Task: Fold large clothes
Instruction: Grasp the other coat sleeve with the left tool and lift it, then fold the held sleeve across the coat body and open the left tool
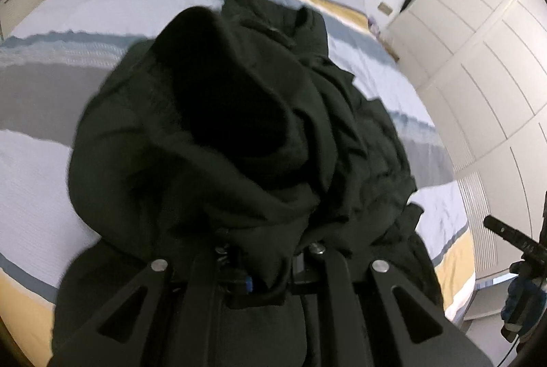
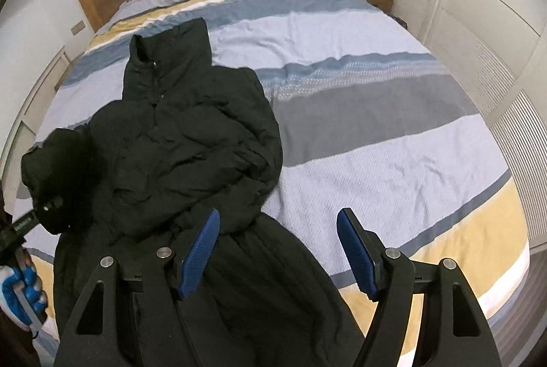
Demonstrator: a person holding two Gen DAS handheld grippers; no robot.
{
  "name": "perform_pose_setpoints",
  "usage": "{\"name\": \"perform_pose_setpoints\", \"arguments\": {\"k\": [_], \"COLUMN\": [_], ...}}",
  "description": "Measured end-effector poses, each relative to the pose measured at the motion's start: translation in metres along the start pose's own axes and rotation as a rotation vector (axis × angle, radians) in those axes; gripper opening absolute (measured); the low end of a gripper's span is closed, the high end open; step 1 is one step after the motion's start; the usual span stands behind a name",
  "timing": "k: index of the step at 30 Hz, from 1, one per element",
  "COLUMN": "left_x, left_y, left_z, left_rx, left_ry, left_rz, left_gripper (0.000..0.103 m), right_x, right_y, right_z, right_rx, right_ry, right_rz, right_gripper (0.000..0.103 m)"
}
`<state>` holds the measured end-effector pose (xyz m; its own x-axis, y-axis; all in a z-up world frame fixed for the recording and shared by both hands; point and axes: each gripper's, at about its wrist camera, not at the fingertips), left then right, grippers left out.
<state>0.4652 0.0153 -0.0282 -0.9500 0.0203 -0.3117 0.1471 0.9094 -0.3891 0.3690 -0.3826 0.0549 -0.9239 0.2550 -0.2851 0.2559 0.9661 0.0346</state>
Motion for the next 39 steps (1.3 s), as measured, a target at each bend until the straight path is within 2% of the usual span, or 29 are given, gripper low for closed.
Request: {"name": "perform_pose_setpoints", "arguments": {"k": [3, 14, 17, 22, 26, 30, 35, 39], "left_x": [0.011, 0.048, 0.058, 0.066, 0.049, 0.021, -0.013, -0.025], "left_y": [-0.007, -0.005, -0.005, -0.002, 0.016, 0.04, 0.07, 0.084], "left_z": [0.014, 0.005, -0.004, -0.02, -0.043, -0.052, -0.043, -0.024], "left_rx": [-0.007, 0.086, 0.117, 0.108, 0.048, -0.029, -0.093, -0.112], "left_ry": [0.036, 0.084, 0.104, 0.097, 0.025, -0.029, -0.05, -0.038], "left_rz": [-0.002, 0.017, 0.049, 0.083, 0.093, 0.076, 0.031, 0.011], "left_gripper": [0.014, 0.044, 0.045, 0.045, 0.046, 0.05, 0.05, 0.05], "right_x": [0.004, 0.003, -0.001, -0.008, -0.015, -0.024, -0.028, -0.016], "right_y": [0.002, 0.034, 0.042, 0.062, 0.092, 0.14, 0.212, 0.26], "right_z": [0.008, 0.028, 0.032, 0.033, 0.034, 0.033, 0.035, 0.051], "right_rx": [0.0, -0.009, -0.013, -0.022, -0.053, -0.129, -0.212, -0.241], "right_ry": [0.02, 0.057, 0.061, 0.057, 0.047, 0.037, 0.016, 0.03], "right_rz": [-0.005, -0.077, -0.086, -0.121, -0.189, -0.28, -0.421, -0.547], "right_gripper": [0.07, 0.07, 0.07, 0.07, 0.07, 0.07, 0.07, 0.07]}}
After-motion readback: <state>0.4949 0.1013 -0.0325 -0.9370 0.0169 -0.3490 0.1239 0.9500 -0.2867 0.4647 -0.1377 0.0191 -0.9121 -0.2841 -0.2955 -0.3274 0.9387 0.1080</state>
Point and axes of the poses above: each gripper's, at about its wrist camera, not at the fingertips, and z roughly the way its jaws point, y to its left, x to its underside, and after that the axes turned 9 degrees about y, right-handed
